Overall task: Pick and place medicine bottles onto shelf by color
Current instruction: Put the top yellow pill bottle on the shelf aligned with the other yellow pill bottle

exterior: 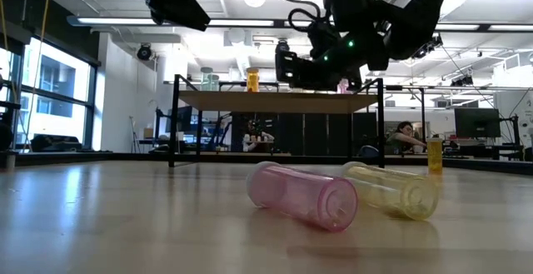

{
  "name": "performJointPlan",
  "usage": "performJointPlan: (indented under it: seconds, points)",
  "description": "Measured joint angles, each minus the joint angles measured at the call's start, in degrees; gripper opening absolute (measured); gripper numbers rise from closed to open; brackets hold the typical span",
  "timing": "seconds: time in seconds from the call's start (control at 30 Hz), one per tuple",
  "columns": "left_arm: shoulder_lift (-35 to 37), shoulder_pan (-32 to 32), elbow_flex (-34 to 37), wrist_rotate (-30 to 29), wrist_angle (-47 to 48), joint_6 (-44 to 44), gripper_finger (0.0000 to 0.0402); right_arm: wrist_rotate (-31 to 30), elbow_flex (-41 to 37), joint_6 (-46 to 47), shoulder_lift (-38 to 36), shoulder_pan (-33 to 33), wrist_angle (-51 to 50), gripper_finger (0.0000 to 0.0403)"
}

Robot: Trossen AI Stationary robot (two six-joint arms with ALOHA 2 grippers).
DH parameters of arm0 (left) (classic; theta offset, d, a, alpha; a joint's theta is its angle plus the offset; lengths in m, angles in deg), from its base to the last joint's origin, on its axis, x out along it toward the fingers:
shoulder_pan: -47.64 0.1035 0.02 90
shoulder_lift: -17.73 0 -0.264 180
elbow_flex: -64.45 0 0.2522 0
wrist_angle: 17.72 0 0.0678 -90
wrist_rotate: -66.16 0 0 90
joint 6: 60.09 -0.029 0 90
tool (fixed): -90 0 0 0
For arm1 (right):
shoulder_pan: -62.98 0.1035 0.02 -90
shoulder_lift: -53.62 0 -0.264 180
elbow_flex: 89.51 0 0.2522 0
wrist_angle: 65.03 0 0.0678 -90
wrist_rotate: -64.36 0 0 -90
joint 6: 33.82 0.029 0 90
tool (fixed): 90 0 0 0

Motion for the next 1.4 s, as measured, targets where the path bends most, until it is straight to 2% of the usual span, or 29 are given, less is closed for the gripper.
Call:
performJointPlan:
  seconds: [0.3,0.47,0.57,0.73,0.87,1.0,1.17,1.4]
  points:
    - [0.0,0.0,-0.02,0.0,0.0,0.0,0.0202,-1.44,0.02,-0.13,-5.79,1.94,-0.27,0.0146]
    - [0.0,0.0,-0.02,0.0,0.09,0.0,0.0202,0.79,4.73,-4.89,-10.6,2.52,-8.23,0.0146]
    - [0.0,0.0,0.0,0.0,0.11,0.0,0.0202,3.67,11.78,-3.97,-12.88,1.45,-24.22,0.0146]
    - [0.0,0.0,0.0,-0.17,0.28,0.02,0.0202,12.52,28.18,8.15,-12.39,-3.47,-59.73,0.0146]
    - [0.0,-0.02,-0.01,-0.48,0.79,0.19,0.0202,20.18,36.75,14.28,-10.59,-7.57,-75.63,0.0146]
    - [0.0,-0.02,-0.01,-0.8,1.1,0.46,0.0202,28.13,40.47,15.23,-9.97,-10.23,-79.68,0.0146]
    - [0.0,-0.02,0.0,-1.27,2.06,0.59,0.0202,36.29,40.79,19.24,-9.43,-13.41,-82.12,0.0146]
    - [0.0,-0.02,-0.01,-1.31,2.57,1.57,0.0202,38.53,40.75,22.1,-7.61,-15.23,-85.37,0.0146]
